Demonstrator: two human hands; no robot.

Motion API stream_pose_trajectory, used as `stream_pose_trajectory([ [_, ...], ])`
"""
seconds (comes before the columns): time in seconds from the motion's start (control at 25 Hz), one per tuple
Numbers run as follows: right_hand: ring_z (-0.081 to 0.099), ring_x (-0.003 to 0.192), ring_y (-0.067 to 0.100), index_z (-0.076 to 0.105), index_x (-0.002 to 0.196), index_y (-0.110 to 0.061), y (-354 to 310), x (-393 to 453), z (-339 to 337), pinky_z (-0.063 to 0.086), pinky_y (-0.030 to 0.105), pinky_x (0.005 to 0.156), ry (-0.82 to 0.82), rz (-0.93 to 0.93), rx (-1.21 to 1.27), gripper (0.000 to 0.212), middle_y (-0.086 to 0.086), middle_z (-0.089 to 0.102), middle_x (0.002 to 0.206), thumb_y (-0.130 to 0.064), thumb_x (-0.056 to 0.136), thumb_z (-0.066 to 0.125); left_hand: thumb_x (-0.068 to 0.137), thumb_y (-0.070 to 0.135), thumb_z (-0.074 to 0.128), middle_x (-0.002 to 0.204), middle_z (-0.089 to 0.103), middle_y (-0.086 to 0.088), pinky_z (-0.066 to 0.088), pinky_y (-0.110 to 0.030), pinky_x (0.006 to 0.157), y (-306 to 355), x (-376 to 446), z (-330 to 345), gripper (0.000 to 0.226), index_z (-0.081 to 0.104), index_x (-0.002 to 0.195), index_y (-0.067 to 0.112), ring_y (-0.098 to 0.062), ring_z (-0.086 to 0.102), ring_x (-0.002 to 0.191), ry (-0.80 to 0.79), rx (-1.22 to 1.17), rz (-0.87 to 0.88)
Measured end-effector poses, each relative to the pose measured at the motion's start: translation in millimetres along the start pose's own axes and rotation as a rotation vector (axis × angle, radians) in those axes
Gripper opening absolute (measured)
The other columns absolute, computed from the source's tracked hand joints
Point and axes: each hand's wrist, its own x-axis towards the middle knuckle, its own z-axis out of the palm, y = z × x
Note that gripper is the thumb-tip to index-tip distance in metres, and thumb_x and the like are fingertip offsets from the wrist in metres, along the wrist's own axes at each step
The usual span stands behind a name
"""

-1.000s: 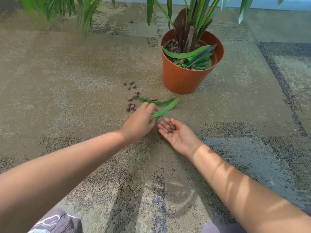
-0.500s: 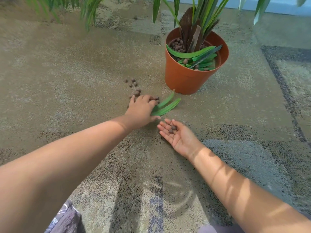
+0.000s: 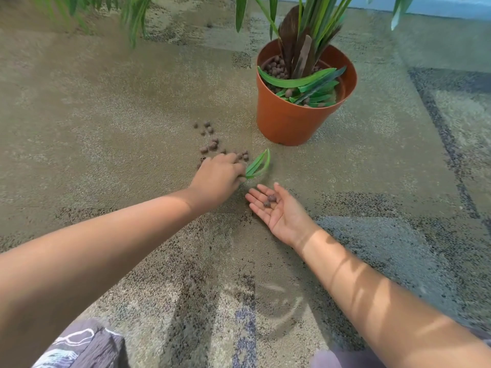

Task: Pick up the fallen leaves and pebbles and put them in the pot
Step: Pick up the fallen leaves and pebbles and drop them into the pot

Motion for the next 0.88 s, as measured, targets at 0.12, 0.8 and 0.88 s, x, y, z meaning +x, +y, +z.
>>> stream_pose_trajectory([
  [0.12, 0.068, 0.094, 0.022, 0.057, 0.107, -0.008, 3, -1, -3, 0.055, 0.03, 0.079, -0.043, -0.051, -0.01, 0.038, 0.011, 0.073, 0.096, -0.04, 0.097, 0.038, 0.09, 0.034, 0.05, 0.097, 0.056, -0.001, 0.037, -0.032, 0.076, 4, -7, -1, 0.024, 0.064, 0.096, 0.016, -0.021, 0.053, 0.091, -0.016, 0.074, 0.188],
  [0.8, 0.061, 0.106, 0.026, 0.055, 0.119, 0.001, -5, 7, 12, 0.054, 0.033, 0.088, -0.075, -0.142, 0.028, 0.029, 0.014, 0.064, 0.107, -0.013, 0.093, 0.051, 0.087, -0.004, 0.045, 0.118, 0.054, -0.009, 0.051, -0.028, 0.078, -67, 27, -42, 0.036, 0.059, 0.115, 0.014, -0.022, 0.055, 0.097, 0.074, 0.076, -0.149],
  [0.88, 0.061, 0.107, 0.027, 0.054, 0.12, 0.001, -2, 9, 10, 0.053, 0.032, 0.09, -0.097, -0.152, 0.073, 0.034, 0.015, 0.064, 0.109, -0.02, 0.094, 0.049, 0.084, -0.011, 0.04, 0.129, 0.048, -0.01, 0.052, -0.031, 0.079, -88, 37, -47, 0.051, 0.054, 0.125, 0.016, -0.027, 0.056, 0.104, 0.021, 0.087, -0.227],
])
